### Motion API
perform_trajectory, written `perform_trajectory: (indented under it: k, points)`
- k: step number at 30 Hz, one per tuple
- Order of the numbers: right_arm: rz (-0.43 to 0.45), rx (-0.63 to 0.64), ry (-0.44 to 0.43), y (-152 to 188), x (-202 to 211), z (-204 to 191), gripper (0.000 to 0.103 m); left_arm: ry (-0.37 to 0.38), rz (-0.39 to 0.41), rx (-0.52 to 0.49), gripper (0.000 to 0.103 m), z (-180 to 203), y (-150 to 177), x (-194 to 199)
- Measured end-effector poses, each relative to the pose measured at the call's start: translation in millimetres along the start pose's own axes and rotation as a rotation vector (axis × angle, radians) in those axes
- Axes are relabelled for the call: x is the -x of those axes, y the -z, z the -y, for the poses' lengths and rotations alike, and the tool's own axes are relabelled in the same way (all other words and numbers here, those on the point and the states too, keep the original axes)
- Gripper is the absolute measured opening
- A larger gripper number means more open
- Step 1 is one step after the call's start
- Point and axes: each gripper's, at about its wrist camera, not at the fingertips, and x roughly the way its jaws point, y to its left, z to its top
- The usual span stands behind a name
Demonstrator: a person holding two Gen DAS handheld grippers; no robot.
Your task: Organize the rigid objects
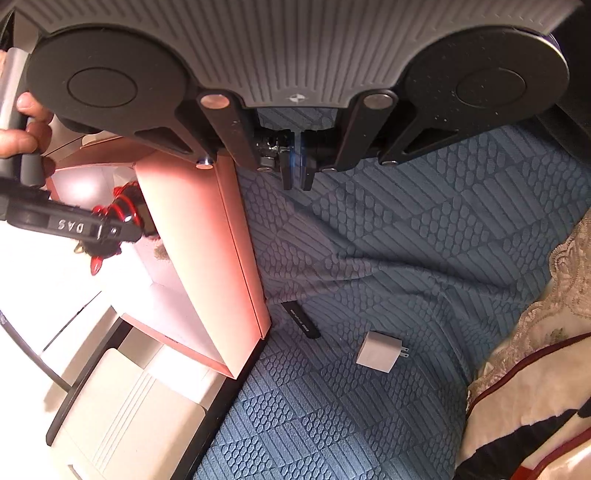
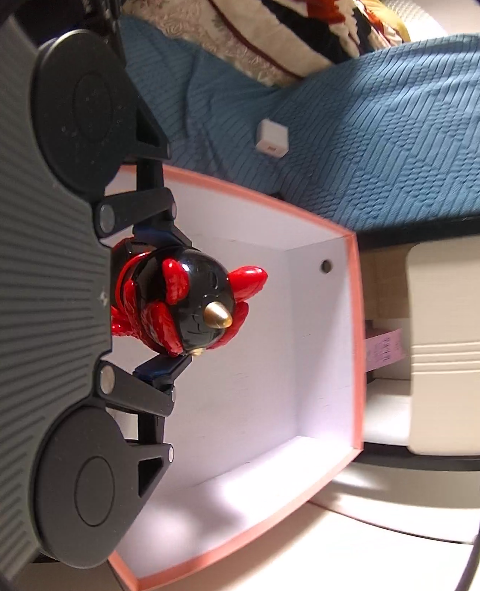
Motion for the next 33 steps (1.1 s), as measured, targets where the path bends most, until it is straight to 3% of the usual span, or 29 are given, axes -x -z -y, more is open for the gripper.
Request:
perform_trajectory:
  k: [14,21,33]
  points:
    - [-0.029,-0.04,-0.001,6,-8,9,0.065,0.004,0.022,0.031,0.002,0,-6,14]
    - [0.025,-0.022,-0.012,-4,12,2,0.062,0.019,0.065,0.032,0.008,1,-14,34]
    - [0.135,0.078,-0.145,-15,62,-41,0.062,0.014,0.163,0.002,0.011,7,-26,76]
